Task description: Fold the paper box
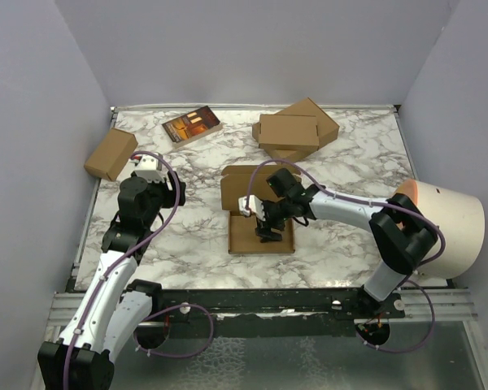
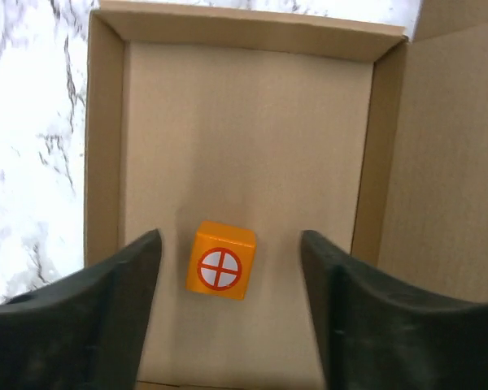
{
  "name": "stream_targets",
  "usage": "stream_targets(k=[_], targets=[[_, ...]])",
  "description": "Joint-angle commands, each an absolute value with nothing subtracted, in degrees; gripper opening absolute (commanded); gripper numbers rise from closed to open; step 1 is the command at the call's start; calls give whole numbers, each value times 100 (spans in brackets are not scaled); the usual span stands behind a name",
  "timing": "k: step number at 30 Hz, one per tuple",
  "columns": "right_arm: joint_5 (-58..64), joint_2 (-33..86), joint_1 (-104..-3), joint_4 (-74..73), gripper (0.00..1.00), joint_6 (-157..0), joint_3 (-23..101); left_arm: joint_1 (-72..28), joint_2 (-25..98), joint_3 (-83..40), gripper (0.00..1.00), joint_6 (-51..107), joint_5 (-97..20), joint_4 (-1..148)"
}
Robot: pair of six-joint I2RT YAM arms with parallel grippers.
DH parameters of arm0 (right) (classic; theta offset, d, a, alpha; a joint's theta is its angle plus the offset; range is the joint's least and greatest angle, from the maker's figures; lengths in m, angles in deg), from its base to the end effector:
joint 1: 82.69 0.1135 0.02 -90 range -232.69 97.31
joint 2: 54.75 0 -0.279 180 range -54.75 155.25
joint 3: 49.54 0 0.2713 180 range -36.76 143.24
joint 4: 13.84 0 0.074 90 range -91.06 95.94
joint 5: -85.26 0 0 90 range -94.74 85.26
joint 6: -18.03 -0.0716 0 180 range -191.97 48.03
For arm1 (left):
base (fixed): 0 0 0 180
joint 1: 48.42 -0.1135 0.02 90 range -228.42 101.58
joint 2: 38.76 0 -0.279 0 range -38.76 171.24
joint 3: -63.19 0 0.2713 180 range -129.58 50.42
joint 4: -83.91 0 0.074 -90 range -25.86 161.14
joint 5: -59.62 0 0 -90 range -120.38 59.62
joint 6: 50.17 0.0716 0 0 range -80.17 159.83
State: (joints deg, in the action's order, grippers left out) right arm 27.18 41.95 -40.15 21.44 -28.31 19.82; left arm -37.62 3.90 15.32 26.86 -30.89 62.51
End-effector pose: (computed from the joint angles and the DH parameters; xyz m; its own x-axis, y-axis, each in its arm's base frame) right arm 0.2364 0.2683 0.1463 0.0465 -0.7526 -0.6568 -0.9965 -0.0810 0.0222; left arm 0.2207 -0.0428 0.2866 -0.3108 -0.1692 -0.9353 0.1293 0.9674 -0.2180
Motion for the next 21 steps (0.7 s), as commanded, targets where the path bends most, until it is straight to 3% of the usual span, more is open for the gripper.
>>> stream_targets(k=[1, 6, 8, 11, 17, 21], targets=[[2803, 3944, -4106, 1902, 74, -3320, 2134, -3822, 344, 1561, 68, 2676, -3130, 6343], [3589, 3626, -4573, 2106, 71, -3466, 2286, -3845, 335, 1566, 68, 2661, -3138, 6346], [3890, 3452, -4787, 2161, 60, -3397, 2259, -3848, 334, 1570, 68, 2656, -3137, 6355], [4208, 3271, -5042, 2345, 33, -3165, 2215, -3858, 347, 1572, 68, 2651, -3167, 6362], [4999, 3265, -5079, 3275, 22, -1830, 2126, -3883, 357, 1578, 68, 2642, -3224, 6379], [4655, 3476, -4906, 3225, 13, -1639, 1941, -3884, 355, 1579, 68, 2630, -3254, 6380]])
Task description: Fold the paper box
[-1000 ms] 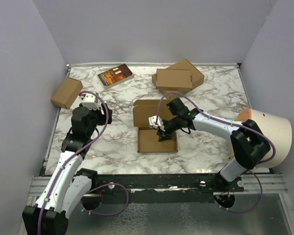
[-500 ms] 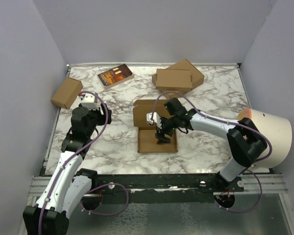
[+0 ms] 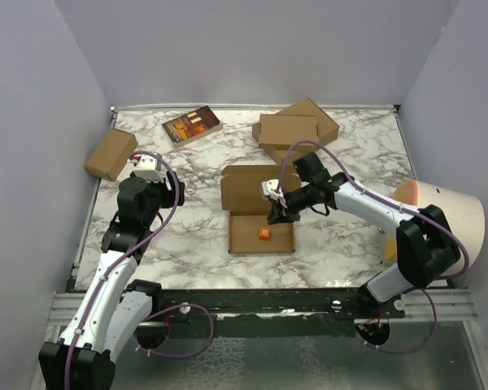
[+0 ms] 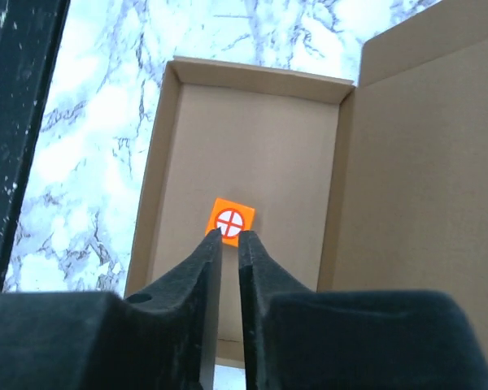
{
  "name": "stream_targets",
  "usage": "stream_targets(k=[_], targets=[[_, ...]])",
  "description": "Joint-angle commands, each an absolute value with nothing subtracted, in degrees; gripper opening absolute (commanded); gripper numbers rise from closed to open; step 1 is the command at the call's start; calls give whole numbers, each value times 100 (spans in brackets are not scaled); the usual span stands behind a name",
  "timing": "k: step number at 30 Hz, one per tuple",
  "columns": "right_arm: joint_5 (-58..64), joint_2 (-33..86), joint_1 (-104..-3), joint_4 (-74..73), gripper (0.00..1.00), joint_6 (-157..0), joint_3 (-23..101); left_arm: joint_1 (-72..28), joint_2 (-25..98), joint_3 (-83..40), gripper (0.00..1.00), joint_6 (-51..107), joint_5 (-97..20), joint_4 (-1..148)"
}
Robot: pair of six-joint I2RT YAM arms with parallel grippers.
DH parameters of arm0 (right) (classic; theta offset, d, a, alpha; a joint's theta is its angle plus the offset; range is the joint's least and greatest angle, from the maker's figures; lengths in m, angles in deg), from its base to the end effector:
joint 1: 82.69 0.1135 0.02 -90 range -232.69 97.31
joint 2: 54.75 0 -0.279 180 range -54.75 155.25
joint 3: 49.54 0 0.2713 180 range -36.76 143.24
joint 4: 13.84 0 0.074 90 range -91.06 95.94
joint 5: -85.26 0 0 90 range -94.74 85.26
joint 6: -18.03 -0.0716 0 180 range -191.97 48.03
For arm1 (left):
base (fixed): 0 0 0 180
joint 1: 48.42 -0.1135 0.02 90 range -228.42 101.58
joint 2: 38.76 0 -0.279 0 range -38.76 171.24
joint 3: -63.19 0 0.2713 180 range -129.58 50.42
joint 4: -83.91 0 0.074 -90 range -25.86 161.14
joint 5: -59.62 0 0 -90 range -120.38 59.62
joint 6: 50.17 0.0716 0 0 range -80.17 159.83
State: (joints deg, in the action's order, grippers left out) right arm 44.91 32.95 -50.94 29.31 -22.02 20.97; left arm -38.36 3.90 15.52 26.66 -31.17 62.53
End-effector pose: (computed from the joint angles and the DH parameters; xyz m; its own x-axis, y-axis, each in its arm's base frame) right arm 0.2498 0.2188 0.2075 0.0308 -0.5638 -0.8254 -0.9912 -0.1235 0.0473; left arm 0.2212 -0.0402 0.2852 -0.3130 -0.1759 -0.9333 0.1195 0.9676 -0.2224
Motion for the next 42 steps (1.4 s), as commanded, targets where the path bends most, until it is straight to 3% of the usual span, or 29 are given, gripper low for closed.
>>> stream_targets(k=[1, 9, 26, 42], targets=[[4526, 3526, -4824, 3198, 12, -1628, 1925, -3891, 358, 1579, 68, 2629, -3256, 6387], [3685, 3986, -4262, 2887, 7, -1901, 1922, -3911, 348, 1579, 68, 2630, -3265, 6381], [2286, 4334, -4059, 2105, 7, -2668, 1980, -3937, 350, 1586, 68, 2623, -3319, 6402], [1954, 4410, -4059, 1031, 8, -3770, 1802, -3981, 362, 1593, 68, 2608, -3358, 6413]])
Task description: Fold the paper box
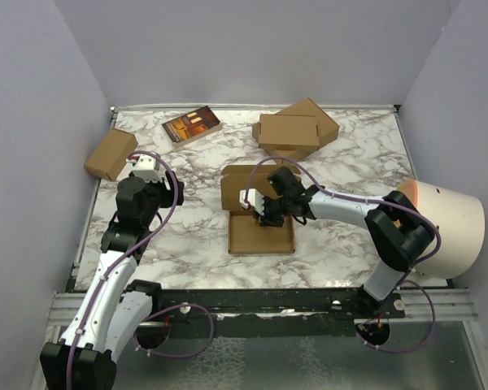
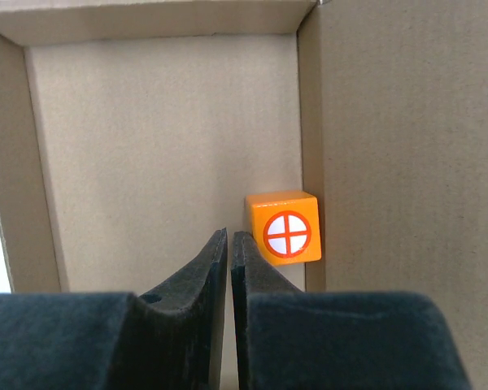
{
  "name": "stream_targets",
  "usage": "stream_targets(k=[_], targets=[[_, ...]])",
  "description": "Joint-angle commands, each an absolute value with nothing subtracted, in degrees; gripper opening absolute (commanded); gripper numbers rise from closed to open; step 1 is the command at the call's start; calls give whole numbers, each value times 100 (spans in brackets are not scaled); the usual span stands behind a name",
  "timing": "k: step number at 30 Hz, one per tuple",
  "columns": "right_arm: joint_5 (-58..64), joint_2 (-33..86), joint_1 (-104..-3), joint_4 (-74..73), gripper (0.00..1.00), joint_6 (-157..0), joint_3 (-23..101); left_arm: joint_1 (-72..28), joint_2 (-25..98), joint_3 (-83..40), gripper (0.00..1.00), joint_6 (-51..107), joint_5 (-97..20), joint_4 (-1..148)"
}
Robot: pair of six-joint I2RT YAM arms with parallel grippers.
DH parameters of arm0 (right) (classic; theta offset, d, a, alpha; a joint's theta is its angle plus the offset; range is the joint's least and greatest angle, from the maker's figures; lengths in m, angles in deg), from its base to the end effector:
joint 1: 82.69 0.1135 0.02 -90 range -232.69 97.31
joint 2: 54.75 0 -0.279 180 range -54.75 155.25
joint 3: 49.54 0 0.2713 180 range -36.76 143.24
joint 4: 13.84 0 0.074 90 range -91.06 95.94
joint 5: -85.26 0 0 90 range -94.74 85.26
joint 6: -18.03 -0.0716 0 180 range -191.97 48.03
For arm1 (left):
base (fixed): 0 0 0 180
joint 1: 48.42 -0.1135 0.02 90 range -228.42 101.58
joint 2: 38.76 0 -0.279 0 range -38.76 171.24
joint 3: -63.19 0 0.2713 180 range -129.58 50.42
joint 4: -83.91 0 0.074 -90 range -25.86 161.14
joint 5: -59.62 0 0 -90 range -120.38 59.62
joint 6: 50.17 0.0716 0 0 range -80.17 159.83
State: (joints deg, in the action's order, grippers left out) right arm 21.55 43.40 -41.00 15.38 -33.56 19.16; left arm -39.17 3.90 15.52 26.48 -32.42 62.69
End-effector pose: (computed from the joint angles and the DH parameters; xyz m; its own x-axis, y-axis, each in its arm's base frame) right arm 0.2535 0.2682 0.1383 -0.0225 -0.7660 -0.6425 -0.9983 0.0516 -0.0266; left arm 0.2215 -0.0387 0.2856 -0.3130 -0.1828 -0.9320 0.1255 0.9647 -0.2314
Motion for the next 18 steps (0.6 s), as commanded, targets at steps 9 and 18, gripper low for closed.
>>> stream_targets(k=[9, 18], targets=[[2674, 4128, -4095, 1784, 9, -3385, 2063, -4007, 373, 1588, 68, 2597, -3410, 6427], [5201, 3225, -5248, 2630, 20, -3120, 2317, -4095, 399, 1742, 68, 2141, -4303, 6889]])
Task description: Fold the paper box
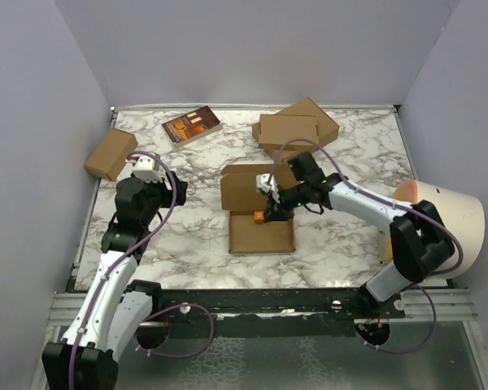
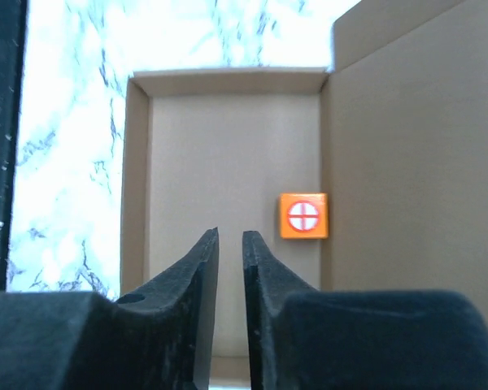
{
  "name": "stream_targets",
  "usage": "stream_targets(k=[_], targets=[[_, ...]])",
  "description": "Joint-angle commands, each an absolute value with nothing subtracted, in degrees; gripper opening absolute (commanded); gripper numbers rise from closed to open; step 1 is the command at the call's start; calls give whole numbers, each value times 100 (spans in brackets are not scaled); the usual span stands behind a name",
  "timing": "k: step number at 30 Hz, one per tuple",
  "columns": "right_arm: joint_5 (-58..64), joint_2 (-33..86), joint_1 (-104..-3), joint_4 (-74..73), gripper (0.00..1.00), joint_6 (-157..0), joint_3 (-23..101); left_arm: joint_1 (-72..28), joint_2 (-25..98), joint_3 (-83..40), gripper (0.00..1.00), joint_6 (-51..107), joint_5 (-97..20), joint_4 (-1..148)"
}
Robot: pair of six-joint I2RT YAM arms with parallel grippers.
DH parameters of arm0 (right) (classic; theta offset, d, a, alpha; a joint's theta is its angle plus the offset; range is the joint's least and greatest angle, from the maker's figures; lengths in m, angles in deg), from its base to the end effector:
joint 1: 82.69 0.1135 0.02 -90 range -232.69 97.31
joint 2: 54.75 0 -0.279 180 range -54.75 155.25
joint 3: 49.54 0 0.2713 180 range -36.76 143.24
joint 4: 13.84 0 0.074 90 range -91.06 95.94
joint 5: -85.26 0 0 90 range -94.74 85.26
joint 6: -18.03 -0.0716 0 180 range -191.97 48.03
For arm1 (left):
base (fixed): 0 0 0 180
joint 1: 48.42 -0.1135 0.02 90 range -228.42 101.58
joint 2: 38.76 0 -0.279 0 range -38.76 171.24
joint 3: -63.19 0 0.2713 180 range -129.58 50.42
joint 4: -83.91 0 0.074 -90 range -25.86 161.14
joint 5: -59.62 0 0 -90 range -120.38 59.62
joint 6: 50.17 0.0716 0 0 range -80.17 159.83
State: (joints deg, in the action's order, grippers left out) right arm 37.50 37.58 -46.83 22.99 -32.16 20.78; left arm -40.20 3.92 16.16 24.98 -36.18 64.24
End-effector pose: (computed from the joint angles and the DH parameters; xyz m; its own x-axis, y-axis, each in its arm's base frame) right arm 0.2543 0.2432 0.1819 -0.0746 -0.6388 -0.7658 -0.9937 -0.0166 0.1106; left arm 0.2221 -0.0394 0.2848 -0.3139 -0.2123 -0.9254 0.1637 0.9480 -0.2730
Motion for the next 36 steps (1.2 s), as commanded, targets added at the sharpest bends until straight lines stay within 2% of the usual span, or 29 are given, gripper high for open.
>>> stream_targets(k=[1, 7, 12, 18, 23, 27, 33, 36], targets=[[5373, 3122, -5423, 2579, 22, -3239, 2311, -4107, 403, 1814, 67, 1932, -4370, 7030], [5881, 2542, -6674, 1660, 37, -4552, 2020, -4113, 734, 2807, 50, 601, -4474, 8760], [5075, 2311, -7271, 496, 57, -5729, 1556, -4113, 1392, 3099, 47, 583, -4304, 9457], [4443, 2594, -7662, 158, 61, -6267, 1518, -4113, 2292, 3002, 42, 668, -4630, 10469], [4708, 3015, -7663, 99, 60, -6187, 1539, -4034, 3383, 2813, 34, 518, -5129, 11230], [4791, 3459, -7655, 344, 54, -6082, 1728, -3870, 3853, 2603, 33, 579, -5276, 11473], [4880, 3639, -7528, 372, 37, -5984, 1732, -3521, 4283, 2356, 30, 770, -5589, 11752], [4835, 3678, -7426, 412, 24, -5925, 1770, -3267, 4315, 2310, 29, 1050, -5640, 11627]])
